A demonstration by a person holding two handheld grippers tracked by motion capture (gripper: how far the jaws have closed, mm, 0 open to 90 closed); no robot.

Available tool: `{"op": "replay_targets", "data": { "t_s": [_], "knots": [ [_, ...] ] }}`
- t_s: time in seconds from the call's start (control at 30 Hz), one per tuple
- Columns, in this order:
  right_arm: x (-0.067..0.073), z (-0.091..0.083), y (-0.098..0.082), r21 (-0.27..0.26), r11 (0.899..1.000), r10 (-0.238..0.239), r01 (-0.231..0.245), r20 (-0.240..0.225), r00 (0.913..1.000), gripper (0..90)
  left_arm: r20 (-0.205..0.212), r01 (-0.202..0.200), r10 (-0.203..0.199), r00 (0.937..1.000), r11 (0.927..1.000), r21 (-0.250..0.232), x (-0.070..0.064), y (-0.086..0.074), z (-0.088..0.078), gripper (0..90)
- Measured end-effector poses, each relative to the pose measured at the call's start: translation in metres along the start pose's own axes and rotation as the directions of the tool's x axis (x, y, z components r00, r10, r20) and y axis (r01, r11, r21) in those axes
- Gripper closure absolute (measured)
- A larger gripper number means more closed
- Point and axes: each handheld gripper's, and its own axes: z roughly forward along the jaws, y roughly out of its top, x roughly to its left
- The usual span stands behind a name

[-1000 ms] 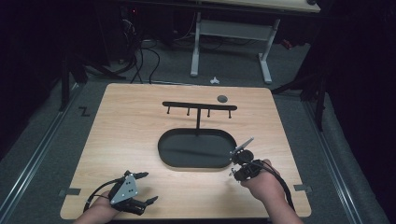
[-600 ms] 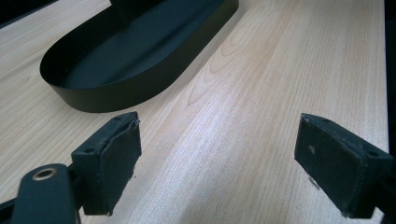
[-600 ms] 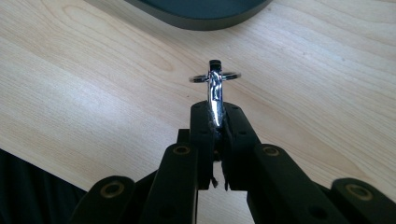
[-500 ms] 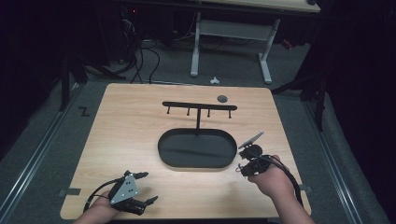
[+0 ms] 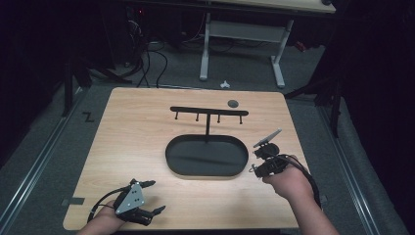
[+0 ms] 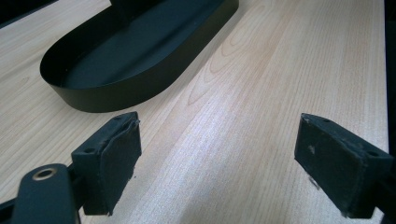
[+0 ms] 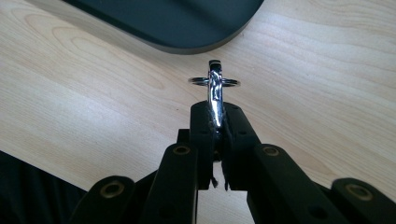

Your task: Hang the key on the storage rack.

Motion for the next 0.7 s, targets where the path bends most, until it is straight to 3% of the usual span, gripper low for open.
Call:
{"op": "replay_targets", "data": {
  "t_s": [0.7],
  "knots": [
    [-0.001,-0.039,0.041,-0.043,0.999,0.022,-0.022,0.013,0.9997,83.9,0.004,0.000,0.000,1.0000,1.0000,-0.001,0.000,0.000,0.000,15.1]
  ]
}}
